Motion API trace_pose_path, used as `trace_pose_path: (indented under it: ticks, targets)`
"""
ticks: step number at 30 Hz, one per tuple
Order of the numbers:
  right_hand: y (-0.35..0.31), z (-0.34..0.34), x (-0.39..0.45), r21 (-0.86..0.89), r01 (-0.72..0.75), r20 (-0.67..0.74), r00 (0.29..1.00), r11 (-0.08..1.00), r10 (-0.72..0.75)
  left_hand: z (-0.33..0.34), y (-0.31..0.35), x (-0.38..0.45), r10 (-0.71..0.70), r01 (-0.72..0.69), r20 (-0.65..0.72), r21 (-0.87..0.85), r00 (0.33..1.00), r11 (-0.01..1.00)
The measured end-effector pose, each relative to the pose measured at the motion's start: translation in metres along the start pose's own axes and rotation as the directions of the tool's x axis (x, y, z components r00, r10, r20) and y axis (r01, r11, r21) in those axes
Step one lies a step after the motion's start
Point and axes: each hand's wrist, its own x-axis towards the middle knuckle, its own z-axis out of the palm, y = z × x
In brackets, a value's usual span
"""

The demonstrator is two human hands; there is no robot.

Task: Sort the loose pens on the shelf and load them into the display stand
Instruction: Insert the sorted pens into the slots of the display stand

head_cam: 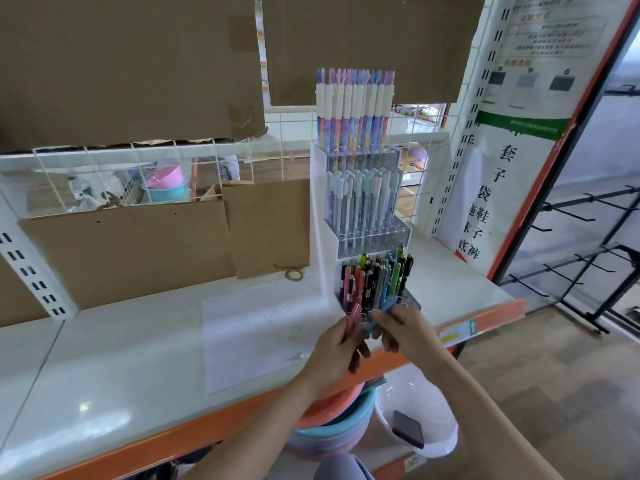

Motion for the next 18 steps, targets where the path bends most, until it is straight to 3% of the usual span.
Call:
trace_pose_path:
  ticks: [3,6,8,18]
  targets:
    - [-0.008,-0.024,0.013,-0.046,0.008,-0.163,0.987,0.999,-0.016,-0.013,-0.005,0.0,-0.043,0.052,-0.103,0.089,0.994,0.995]
    - [-0.01,-0.051,0.033,-0.293,0.059,-0.314,0.937,0.954,-0.155,-0.026,-0.009,-0.003,-0.007,0.035,-0.211,0.128,0.978,0.991]
    - [-0.007,-0.058,0.045,-0.422,0.047,-0.302,0.934,0.905,-0.19,-0.033,-0.011,-0.004,0.014,0.02,-0.25,0.134,0.968,0.991]
    - [0.018,-0.04,0.076,-0.676,-0.038,-0.17,0.98,0.736,-0.106,-0.035,-0.009,-0.006,0.046,-0.022,-0.24,0.101,0.97,0.995]
